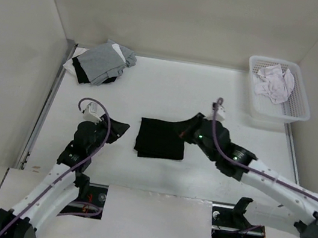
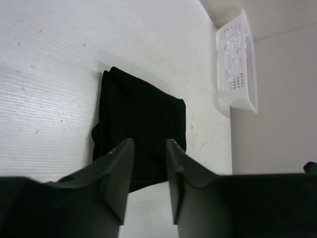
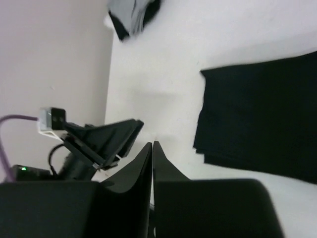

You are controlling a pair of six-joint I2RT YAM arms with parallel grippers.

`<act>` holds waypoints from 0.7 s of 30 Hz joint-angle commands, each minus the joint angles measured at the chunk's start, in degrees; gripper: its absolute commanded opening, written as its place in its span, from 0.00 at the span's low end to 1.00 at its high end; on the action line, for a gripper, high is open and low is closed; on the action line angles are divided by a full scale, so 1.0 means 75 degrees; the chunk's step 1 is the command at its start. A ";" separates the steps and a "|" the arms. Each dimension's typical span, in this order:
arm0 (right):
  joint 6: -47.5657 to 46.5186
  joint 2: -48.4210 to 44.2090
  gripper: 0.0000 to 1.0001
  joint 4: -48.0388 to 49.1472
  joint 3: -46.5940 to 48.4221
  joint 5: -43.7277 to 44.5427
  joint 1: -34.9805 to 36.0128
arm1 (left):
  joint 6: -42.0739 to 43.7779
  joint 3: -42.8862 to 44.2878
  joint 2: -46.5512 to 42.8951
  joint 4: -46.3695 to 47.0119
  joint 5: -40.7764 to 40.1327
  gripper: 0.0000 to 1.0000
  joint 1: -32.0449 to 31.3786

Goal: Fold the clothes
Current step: Fold the tank top

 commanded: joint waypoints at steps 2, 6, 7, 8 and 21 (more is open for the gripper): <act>-0.0448 -0.1487 0.00 0.0946 -0.1956 -0.0398 -0.0762 | 0.0507 0.0374 0.0924 0.0991 -0.0247 0.21 -0.0471; -0.0847 -0.3059 0.00 0.1474 -0.3762 -0.0586 -0.1547 | 0.0883 0.0233 0.1347 0.0851 -0.1067 0.13 -0.0589; -0.0882 -0.3294 0.00 0.1556 -0.4091 -0.0691 -0.1804 | 0.0965 0.0198 0.1406 0.0792 -0.1220 0.14 -0.0589; -0.0941 -0.3436 0.01 0.1685 -0.4349 -0.0843 -0.2051 | 0.1024 0.0186 0.1476 0.0757 -0.1326 0.16 -0.0601; -0.2136 -0.2161 0.49 0.3712 -0.4622 -0.1817 -0.4408 | 0.1493 0.1076 0.1816 -0.0895 -0.1666 0.46 -0.0227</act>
